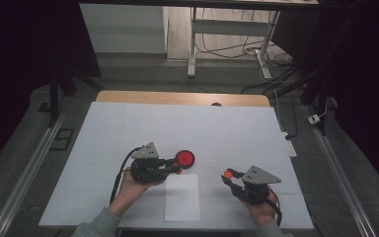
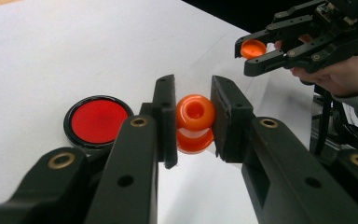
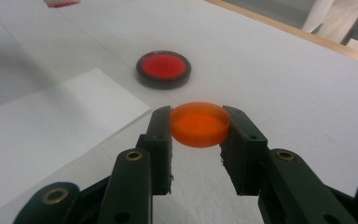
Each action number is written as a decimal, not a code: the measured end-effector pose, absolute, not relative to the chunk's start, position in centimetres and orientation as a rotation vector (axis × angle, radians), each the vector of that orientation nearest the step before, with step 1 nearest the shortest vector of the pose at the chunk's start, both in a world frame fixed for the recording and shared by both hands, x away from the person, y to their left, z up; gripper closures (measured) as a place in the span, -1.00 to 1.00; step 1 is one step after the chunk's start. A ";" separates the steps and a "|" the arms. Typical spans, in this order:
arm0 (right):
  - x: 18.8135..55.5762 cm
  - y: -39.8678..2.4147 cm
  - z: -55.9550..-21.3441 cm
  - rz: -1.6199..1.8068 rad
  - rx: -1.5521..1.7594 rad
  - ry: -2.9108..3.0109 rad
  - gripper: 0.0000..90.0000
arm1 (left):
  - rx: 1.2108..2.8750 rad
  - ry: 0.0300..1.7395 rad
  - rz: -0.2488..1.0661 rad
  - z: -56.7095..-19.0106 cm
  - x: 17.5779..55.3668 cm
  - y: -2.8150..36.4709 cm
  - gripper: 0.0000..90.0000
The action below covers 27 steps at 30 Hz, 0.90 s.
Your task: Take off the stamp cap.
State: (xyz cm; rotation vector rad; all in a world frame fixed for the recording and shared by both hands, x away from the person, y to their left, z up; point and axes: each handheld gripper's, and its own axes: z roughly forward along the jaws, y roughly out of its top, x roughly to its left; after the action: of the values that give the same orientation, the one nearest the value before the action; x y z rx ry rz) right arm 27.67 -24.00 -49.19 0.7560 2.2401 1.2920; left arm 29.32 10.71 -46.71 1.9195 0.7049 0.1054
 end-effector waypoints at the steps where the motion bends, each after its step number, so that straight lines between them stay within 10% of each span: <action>1: 27.6 -24.4 -49.2 1.283 0.761 2.239 0.44 | 1.919 0.705 0.105 -46.7 29.3 10.7 0.61; 27: 27.1 -28.5 -49.5 1.197 0.855 2.173 0.43 | 1.885 0.701 0.144 -45.4 29.9 11.1 0.61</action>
State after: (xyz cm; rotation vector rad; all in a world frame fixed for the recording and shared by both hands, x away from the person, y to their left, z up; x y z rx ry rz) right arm 27.11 -28.51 -49.50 0.8546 2.1734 1.1970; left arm 29.88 11.10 -45.38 1.8846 0.7013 0.1436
